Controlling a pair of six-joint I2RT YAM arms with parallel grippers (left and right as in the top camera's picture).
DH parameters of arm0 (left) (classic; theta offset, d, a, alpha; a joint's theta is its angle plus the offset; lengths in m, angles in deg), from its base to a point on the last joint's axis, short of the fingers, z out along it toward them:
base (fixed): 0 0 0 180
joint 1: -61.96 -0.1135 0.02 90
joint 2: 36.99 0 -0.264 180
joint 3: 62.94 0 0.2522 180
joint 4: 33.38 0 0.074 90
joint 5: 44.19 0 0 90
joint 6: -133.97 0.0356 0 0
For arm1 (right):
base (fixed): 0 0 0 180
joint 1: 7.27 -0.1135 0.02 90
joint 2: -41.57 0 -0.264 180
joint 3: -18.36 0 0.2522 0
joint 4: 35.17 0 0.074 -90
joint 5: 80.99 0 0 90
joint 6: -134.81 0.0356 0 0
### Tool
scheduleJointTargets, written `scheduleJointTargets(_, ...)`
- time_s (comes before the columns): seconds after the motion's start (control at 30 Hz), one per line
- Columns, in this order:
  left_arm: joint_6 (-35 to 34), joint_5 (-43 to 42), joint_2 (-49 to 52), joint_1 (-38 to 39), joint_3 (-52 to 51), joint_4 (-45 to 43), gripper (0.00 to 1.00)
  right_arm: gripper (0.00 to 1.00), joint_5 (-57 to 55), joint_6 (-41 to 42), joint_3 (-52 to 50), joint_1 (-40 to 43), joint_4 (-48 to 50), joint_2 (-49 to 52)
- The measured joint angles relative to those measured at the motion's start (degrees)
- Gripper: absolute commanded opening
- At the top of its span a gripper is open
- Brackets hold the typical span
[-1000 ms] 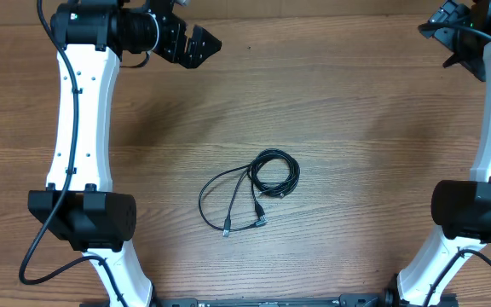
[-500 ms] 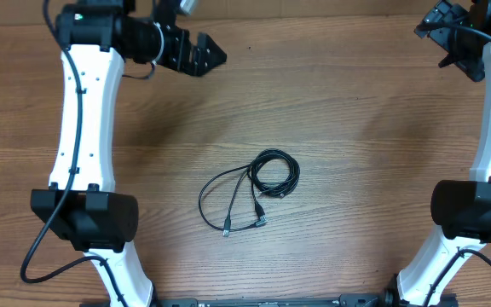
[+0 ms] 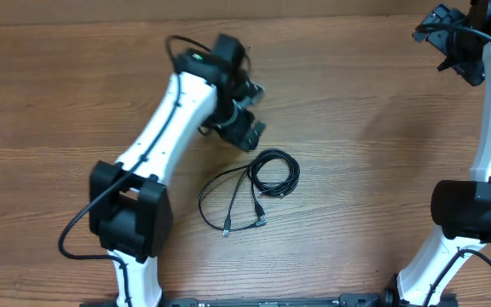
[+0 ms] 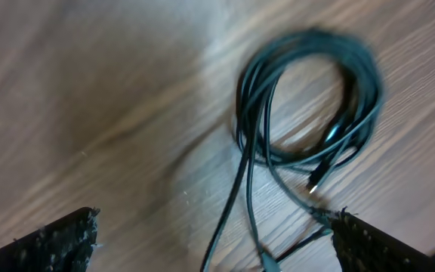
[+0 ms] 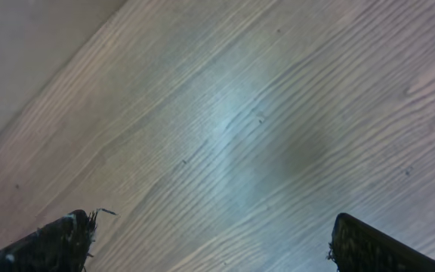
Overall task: Untangle cables
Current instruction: 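Lower the left gripper onto the black cable bundle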
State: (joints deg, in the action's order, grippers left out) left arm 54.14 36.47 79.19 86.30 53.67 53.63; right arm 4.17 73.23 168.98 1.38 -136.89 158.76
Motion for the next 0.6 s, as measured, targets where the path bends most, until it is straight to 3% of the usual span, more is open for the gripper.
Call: scheduleJointTargets(0.6, -1.09, 5.31, 0.0, 1.03, -14.45, 4.57, 1.0, 1.0, 0.0, -2.78, 0.0, 0.0, -1.97, 0.0)
